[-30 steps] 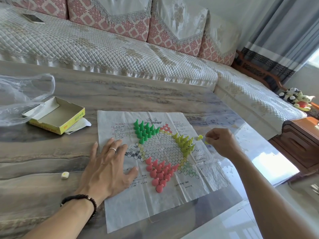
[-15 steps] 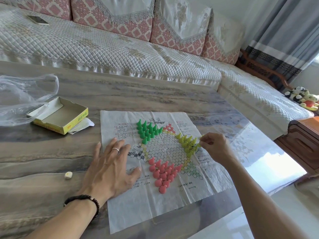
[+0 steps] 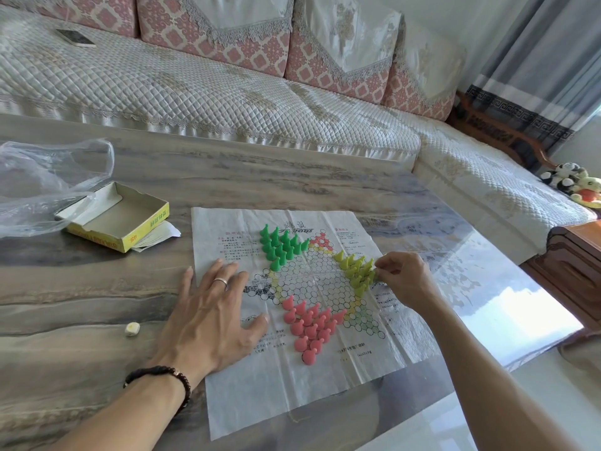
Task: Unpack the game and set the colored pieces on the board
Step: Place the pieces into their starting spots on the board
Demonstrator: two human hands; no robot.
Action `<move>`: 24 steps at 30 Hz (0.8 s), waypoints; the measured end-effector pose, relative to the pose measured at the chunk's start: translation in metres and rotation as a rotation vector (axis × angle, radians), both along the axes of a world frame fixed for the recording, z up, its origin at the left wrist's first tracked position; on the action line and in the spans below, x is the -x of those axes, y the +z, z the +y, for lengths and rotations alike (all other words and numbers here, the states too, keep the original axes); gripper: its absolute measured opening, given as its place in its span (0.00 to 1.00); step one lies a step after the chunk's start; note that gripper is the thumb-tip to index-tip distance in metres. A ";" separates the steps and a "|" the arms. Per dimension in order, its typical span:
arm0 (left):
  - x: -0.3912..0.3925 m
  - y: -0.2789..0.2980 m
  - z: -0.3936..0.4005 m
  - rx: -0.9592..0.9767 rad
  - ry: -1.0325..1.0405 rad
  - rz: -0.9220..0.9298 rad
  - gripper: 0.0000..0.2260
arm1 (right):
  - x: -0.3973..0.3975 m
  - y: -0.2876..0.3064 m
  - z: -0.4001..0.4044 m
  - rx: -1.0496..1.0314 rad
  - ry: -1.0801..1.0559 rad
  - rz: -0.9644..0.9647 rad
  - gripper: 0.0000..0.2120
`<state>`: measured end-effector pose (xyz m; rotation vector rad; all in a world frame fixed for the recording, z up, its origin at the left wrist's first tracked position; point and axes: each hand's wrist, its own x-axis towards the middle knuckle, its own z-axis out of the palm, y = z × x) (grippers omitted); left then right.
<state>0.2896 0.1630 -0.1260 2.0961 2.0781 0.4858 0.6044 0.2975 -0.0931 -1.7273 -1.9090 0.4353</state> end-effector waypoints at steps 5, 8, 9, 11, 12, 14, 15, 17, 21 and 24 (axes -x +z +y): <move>0.000 0.001 0.000 -0.005 0.001 0.001 0.35 | -0.002 0.002 -0.001 0.004 -0.006 -0.015 0.06; -0.001 0.000 0.000 -0.004 -0.002 0.000 0.36 | -0.003 0.001 -0.002 0.002 0.004 -0.012 0.06; -0.001 0.001 0.000 -0.006 -0.003 -0.006 0.36 | -0.003 0.000 -0.002 0.000 0.006 -0.009 0.06; 0.000 0.001 0.000 -0.006 -0.004 -0.005 0.36 | -0.003 -0.001 -0.002 -0.007 0.008 -0.004 0.06; 0.000 0.001 -0.001 -0.006 -0.004 -0.004 0.36 | -0.004 -0.001 -0.001 -0.007 0.011 -0.006 0.06; 0.000 0.001 -0.001 -0.007 -0.004 -0.007 0.36 | -0.007 0.000 0.001 0.017 0.019 -0.015 0.08; 0.000 0.001 -0.001 -0.005 -0.004 -0.001 0.36 | -0.009 0.001 0.002 0.040 0.026 -0.014 0.10; 0.000 0.000 0.000 -0.002 -0.002 0.006 0.36 | -0.014 0.004 0.006 0.061 0.030 -0.018 0.11; 0.000 0.001 -0.001 -0.009 -0.003 -0.003 0.35 | -0.023 0.010 0.019 -0.100 -0.031 -0.268 0.11; 0.000 0.000 -0.001 -0.014 0.000 -0.006 0.35 | -0.021 0.008 0.033 -0.132 0.033 -0.508 0.17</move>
